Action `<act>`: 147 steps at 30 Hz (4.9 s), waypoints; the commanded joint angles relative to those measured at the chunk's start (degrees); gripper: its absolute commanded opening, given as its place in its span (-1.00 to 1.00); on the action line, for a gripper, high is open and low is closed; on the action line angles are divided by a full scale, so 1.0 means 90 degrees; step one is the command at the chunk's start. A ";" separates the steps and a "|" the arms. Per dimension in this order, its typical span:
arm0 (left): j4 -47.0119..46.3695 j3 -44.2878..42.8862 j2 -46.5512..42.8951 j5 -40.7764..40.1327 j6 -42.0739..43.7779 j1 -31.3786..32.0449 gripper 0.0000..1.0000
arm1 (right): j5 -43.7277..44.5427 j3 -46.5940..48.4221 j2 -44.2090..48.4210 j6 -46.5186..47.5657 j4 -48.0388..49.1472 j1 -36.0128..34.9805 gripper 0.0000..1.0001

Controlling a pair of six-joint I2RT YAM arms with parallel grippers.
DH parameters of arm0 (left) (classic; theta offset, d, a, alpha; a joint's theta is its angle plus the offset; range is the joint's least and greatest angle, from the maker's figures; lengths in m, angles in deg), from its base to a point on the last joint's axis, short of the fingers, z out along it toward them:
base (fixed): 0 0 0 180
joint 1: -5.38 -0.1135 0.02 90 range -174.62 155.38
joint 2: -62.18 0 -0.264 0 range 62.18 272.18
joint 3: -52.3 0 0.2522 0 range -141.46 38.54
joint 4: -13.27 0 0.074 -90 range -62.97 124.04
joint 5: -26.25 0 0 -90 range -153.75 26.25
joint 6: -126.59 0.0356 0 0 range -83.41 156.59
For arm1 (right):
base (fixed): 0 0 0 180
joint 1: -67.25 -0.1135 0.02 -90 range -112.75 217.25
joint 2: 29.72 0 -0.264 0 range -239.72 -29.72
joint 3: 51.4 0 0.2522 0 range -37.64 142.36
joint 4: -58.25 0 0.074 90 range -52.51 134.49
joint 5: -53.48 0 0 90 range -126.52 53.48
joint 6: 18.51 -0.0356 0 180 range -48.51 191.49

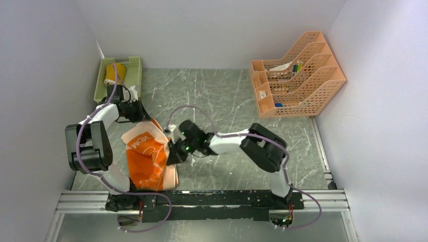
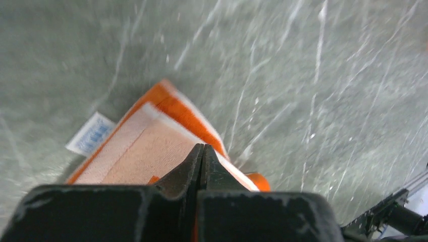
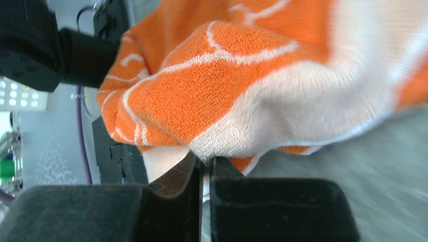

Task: Roll the towels
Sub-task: Pick up the towel at the corner of the board, then place the towel at the center of the board, then flatten out the towel at the center of the board.

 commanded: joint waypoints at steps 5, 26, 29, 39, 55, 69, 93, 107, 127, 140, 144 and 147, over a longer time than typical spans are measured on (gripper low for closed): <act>-0.0422 -0.2146 -0.0804 -0.0210 -0.0890 0.0029 -0.87 | 0.1175 0.0793 0.2048 0.1064 -0.1333 0.1944 -1.00; -0.0675 -0.1258 -0.2192 -0.0263 -0.1255 0.0063 -0.86 | 0.2717 0.0810 0.2635 0.2680 -0.4477 0.0395 0.34; -0.0726 -0.0732 -0.2178 -0.0084 -0.1249 0.0423 -0.72 | 0.2852 -0.0197 0.3261 0.2147 -0.3681 0.0516 0.59; -0.1136 -0.0337 -0.1461 -0.0542 -0.1321 0.2356 -0.33 | 0.2367 -0.1185 0.3771 0.0901 -0.1993 0.3597 1.00; -0.0582 -0.0469 -0.1212 -0.0815 -0.0791 0.2374 -0.35 | 0.1052 0.0927 0.0490 0.0857 -0.2302 0.4760 0.11; -0.0447 -0.0601 -0.1044 -0.0793 -0.0681 0.2374 -0.37 | 0.1111 0.0301 0.0262 0.0825 -0.1950 0.4866 0.19; -0.0933 -0.0358 -0.2272 0.0489 -0.1423 0.0441 -0.36 | 0.0399 0.3028 0.1098 -0.0913 -0.0834 0.4789 -1.00; -0.0623 -0.0527 -0.4026 -0.0425 -0.1255 0.0323 -0.23 | 0.0624 0.7383 0.0616 -0.0289 -0.0697 0.2028 -1.00; -0.1811 0.0607 -0.3025 0.0768 -0.1423 0.0953 -0.16 | 0.3007 0.2308 0.3211 0.0580 -0.1941 0.4897 -1.00; -0.1137 -0.0718 -0.0288 -0.0078 -0.0845 0.2973 -0.19 | 0.3065 0.0146 0.3310 0.0339 -0.2455 0.4952 -1.00; -0.0793 -0.0344 -0.0536 -0.0752 -0.0699 0.2968 -0.11 | 0.3192 -0.0086 0.3282 0.0256 -0.2568 0.4952 -1.00; -0.0435 -0.0167 -0.0751 -0.0630 -0.0373 0.2979 0.24 | 0.3103 -0.0506 0.3402 0.0181 -0.2457 0.4953 -1.00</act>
